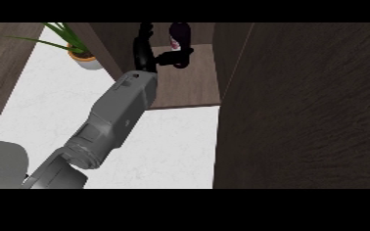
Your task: Pick up the wine, place it into the cabinet and close the cabinet
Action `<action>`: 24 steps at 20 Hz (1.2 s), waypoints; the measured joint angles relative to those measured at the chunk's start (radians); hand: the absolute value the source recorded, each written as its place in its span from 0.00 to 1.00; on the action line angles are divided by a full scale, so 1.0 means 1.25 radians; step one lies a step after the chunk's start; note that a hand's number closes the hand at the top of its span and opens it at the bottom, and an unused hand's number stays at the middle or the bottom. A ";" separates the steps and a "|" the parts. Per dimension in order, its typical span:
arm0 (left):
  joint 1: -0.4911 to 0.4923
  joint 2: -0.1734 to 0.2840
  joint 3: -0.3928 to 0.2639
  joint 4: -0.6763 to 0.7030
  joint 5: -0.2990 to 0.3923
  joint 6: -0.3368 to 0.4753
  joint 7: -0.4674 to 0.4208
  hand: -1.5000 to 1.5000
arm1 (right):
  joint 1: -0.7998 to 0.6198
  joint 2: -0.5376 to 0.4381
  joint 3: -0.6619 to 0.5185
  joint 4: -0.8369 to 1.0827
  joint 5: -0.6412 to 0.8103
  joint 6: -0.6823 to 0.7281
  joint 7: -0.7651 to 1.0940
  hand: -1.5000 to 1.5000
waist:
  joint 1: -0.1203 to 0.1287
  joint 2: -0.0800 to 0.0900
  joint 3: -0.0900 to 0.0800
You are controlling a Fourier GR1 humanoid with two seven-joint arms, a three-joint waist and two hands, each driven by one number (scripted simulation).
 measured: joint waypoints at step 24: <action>0.005 -0.011 0.039 -0.028 -0.031 -0.155 -0.109 0.00 | 0.039 -0.001 0.012 -0.009 0.003 0.010 -0.019 0.00 | 0.016 -0.001 -0.002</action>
